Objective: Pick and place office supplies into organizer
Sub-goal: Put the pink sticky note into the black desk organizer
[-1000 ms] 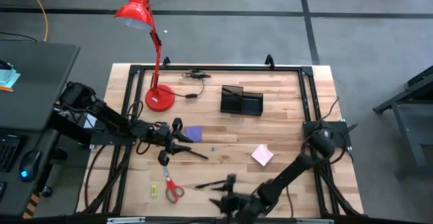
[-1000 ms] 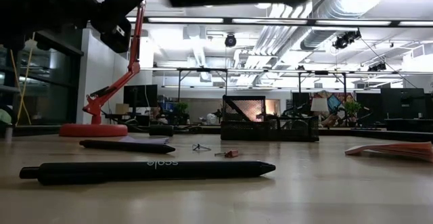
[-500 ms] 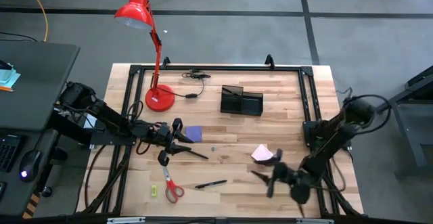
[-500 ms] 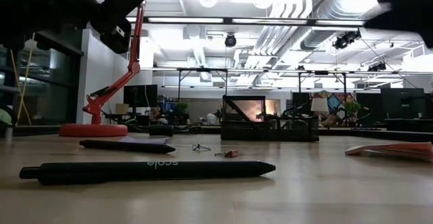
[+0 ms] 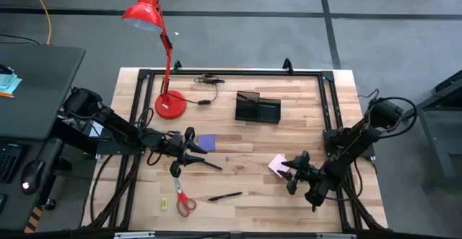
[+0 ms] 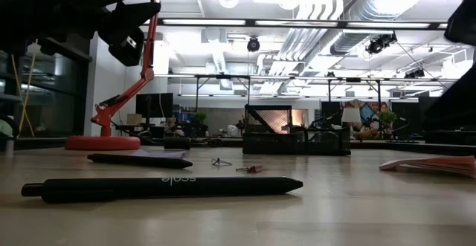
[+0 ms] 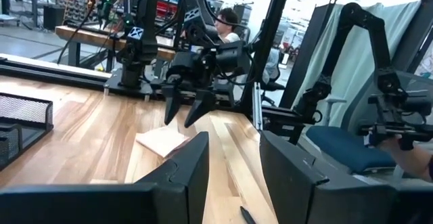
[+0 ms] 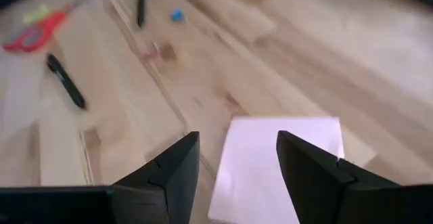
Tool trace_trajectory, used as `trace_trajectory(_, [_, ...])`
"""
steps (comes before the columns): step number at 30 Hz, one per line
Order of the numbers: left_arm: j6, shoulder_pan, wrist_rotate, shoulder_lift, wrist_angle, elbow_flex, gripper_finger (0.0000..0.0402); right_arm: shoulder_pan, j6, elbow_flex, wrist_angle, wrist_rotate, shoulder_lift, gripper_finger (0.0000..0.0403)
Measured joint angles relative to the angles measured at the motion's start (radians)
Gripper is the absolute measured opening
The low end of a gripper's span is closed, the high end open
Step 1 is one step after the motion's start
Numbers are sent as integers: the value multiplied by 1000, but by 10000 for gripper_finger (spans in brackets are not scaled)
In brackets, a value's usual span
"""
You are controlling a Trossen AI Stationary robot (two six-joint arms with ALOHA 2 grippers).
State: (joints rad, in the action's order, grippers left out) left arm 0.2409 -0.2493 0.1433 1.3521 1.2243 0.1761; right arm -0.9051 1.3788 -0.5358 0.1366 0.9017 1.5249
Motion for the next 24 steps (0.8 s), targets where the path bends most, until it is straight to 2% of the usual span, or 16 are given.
trace_trajectory(4, [4, 0, 0, 0, -5, 0, 117, 23, -9, -2, -32, -69, 0, 207])
trace_trajectory(13, [4, 0, 0, 0, -17, 0, 117, 129, 34, -2, 14, -237, -1, 237])
trace_trajectory(15, [3, 0, 0, 0, -17, 0, 117, 151, 31, -2, 5, -299, -1, 236])
trace_trajectory(20, [2, 0, 0, 0, -21, 0, 117, 168, 11, -2, -10, -315, -2, 218])
trace_trajectory(24, [2, 0, 0, 0, -22, 0, 117, 173, 8, -2, -76, -371, -2, 203])
